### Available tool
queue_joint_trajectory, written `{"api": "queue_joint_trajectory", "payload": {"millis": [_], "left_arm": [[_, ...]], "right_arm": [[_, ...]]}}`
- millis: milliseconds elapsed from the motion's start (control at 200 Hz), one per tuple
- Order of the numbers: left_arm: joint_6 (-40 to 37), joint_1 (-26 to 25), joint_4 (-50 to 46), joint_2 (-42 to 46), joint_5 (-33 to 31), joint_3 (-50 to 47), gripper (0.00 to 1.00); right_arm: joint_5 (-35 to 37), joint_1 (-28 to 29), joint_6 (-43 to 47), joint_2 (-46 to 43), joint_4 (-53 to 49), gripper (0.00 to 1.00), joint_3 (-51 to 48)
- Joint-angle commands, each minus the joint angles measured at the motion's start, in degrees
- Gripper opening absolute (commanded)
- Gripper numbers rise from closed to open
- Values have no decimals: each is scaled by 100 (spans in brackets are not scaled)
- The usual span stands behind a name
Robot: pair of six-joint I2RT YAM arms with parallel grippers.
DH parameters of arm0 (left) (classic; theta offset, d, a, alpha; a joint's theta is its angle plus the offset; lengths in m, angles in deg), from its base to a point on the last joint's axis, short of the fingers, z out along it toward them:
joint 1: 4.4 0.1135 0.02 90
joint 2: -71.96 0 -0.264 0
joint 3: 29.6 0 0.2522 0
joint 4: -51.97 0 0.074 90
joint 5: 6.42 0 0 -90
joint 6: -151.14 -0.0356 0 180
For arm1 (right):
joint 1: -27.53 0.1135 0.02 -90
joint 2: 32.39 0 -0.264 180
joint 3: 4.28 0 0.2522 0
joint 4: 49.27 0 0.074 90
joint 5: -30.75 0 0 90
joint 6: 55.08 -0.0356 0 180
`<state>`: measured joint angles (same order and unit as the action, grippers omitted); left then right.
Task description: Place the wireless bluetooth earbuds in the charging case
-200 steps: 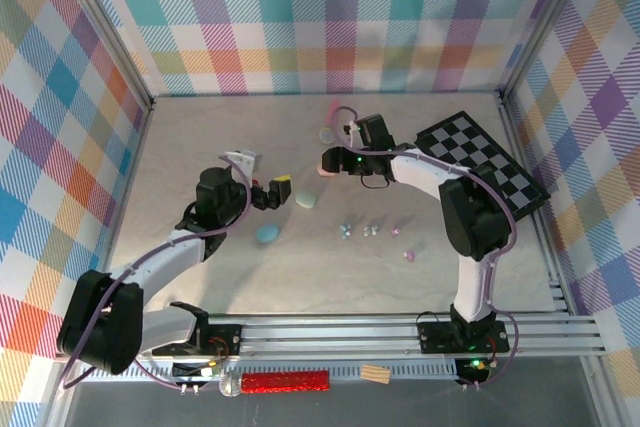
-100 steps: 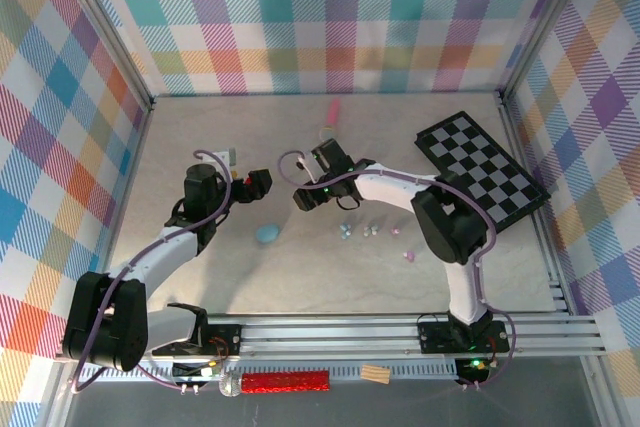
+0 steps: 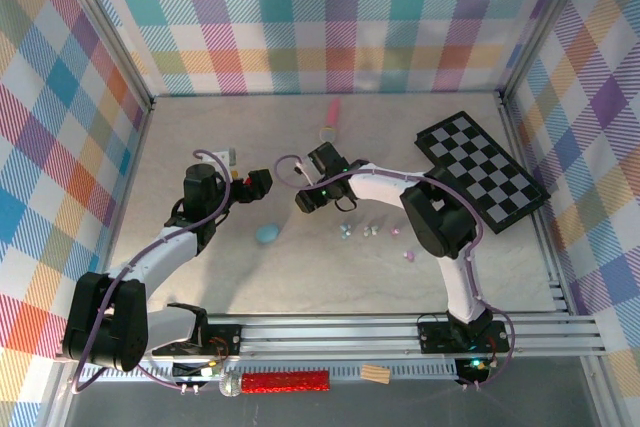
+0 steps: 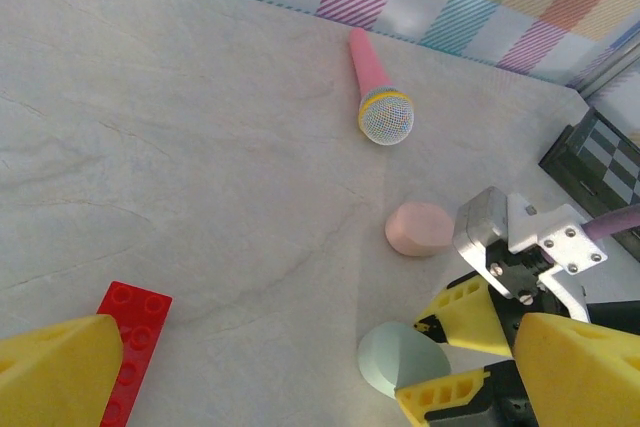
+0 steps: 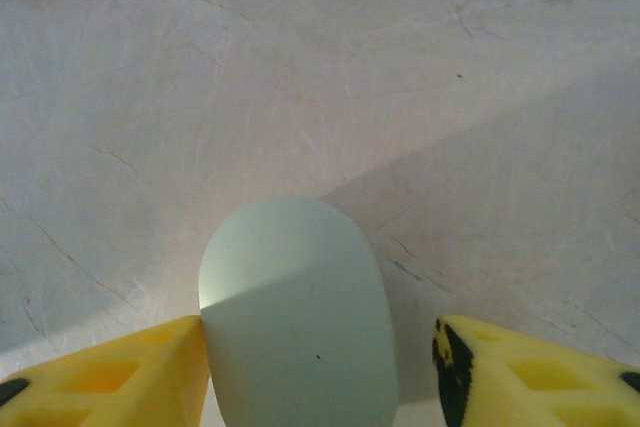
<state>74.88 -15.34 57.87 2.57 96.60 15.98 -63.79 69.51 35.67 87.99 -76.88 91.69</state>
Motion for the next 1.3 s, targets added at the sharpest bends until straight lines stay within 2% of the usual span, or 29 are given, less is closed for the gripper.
{"api": "queue_joint_trajectory", "payload": {"millis": [0, 105, 305, 875, 1000, 1155, 1295], "left_arm": [[54, 83, 204, -41, 149, 0, 100], [52, 83, 205, -23, 148, -8, 100], [42, 88, 205, -15, 151, -17, 100], [15, 88, 161, -5, 192, 31, 100], [15, 92, 152, -20, 193, 53, 100], [15, 92, 144, -7, 201, 53, 100], [-74, 92, 117, 36, 206, 27, 100]], "right_arm": [[-109, 41, 80, 95, -135, 57, 177], [-84, 39, 66, 52, -166, 53, 166], [-30, 39, 112, -8, -232, 58, 111], [-90, 56, 244, -2, -364, 57, 29], [178, 134, 377, 60, -490, 52, 84], [145, 144, 346, 96, -458, 43, 142], [172, 144, 346, -83, -398, 41, 59]]}}
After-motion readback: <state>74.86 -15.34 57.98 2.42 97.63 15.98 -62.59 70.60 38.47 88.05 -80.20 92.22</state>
